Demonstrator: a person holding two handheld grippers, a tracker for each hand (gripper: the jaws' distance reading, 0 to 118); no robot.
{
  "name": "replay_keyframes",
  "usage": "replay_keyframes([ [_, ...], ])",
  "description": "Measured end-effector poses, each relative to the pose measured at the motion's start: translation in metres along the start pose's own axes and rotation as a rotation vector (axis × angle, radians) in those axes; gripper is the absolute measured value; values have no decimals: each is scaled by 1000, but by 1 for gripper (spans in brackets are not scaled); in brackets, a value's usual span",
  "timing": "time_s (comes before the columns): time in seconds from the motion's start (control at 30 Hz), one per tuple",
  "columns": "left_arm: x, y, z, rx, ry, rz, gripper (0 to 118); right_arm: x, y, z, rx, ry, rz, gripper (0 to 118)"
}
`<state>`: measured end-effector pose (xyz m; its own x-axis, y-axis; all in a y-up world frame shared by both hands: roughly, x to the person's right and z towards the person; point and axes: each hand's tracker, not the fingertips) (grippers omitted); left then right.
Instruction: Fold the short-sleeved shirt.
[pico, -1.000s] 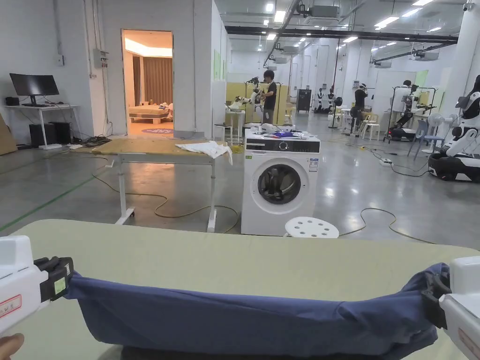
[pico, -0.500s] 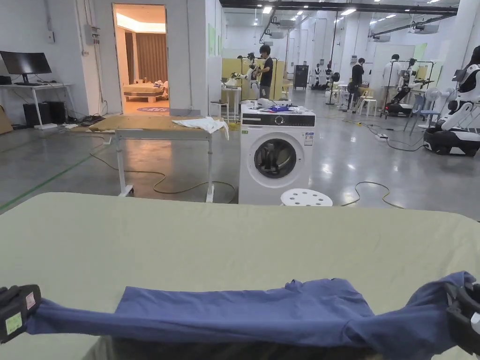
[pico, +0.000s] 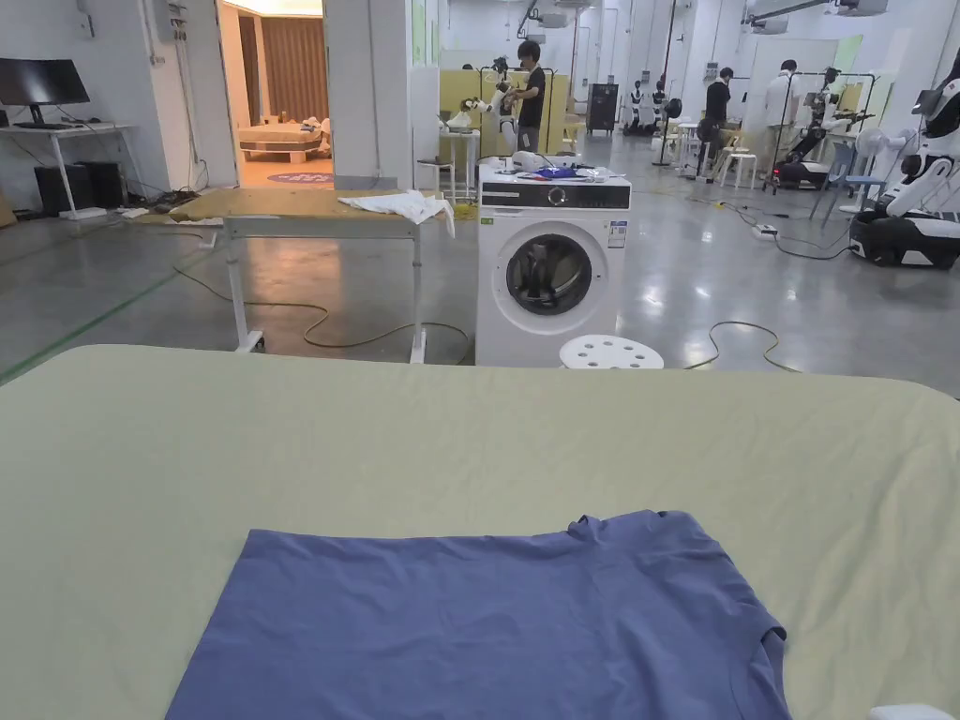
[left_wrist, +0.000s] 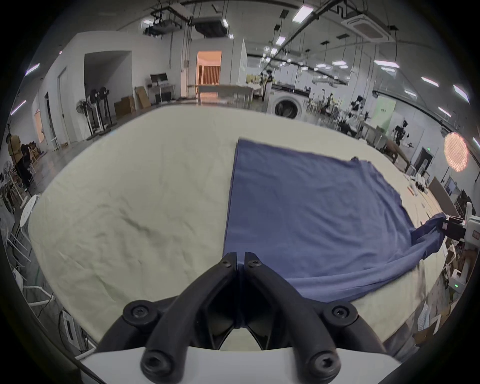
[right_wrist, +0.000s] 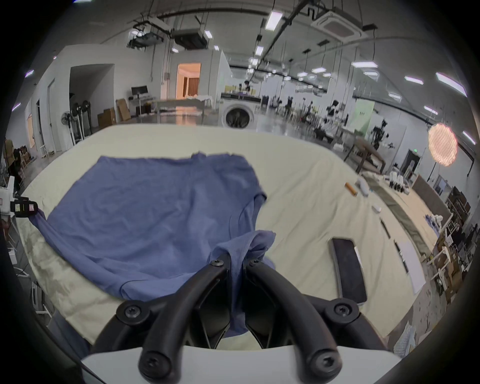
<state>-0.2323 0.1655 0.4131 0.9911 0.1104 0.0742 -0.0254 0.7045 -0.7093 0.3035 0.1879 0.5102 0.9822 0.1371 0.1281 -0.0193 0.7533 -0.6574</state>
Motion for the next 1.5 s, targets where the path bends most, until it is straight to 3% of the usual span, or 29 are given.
replay_keyframes([
  [0.23,-6,-10,-25,-41,13,29,2,-5,-19,-27,-103,-25,13,10],
  [0.27,-5,-9,-23,-30,18,34,9,-6,-17,-29,-108,-29,14,16],
  [0.33,0,-1,-24,-9,25,27,27,-9,-9,-30,-100,-48,14,57],
  [0.4,10,8,-23,40,41,-1,59,-13,4,-30,-67,-68,11,81],
  [0.43,14,12,-22,64,47,-14,65,-15,10,-29,-44,-77,11,81],
  [0.63,44,44,-14,260,69,-81,65,-31,53,-23,173,-47,-44,81],
  [0.77,62,64,-7,413,74,-82,60,-44,78,-23,327,6,-106,79],
  [0.83,70,70,-5,476,76,-88,46,-52,86,-24,393,-4,-105,68],
  [0.9,78,74,-2,532,76,-89,39,-60,92,-26,468,-4,-106,61],
  [0.97,83,76,-2,562,78,-86,23,-66,96,-27,520,3,-114,36],
  [1.0,86,77,-2,574,77,-85,11,-70,97,-28,530,3,-117,15],
  [1.03,87,78,-3,576,77,-82,4,-73,99,-28,545,10,-119,7],
  [1.23,78,93,-29,506,57,-46,0,-85,107,-37,569,32,-71,3],
  [1.5,27,171,-124,279,32,28,0,-86,112,-75,477,76,-43,2],
])
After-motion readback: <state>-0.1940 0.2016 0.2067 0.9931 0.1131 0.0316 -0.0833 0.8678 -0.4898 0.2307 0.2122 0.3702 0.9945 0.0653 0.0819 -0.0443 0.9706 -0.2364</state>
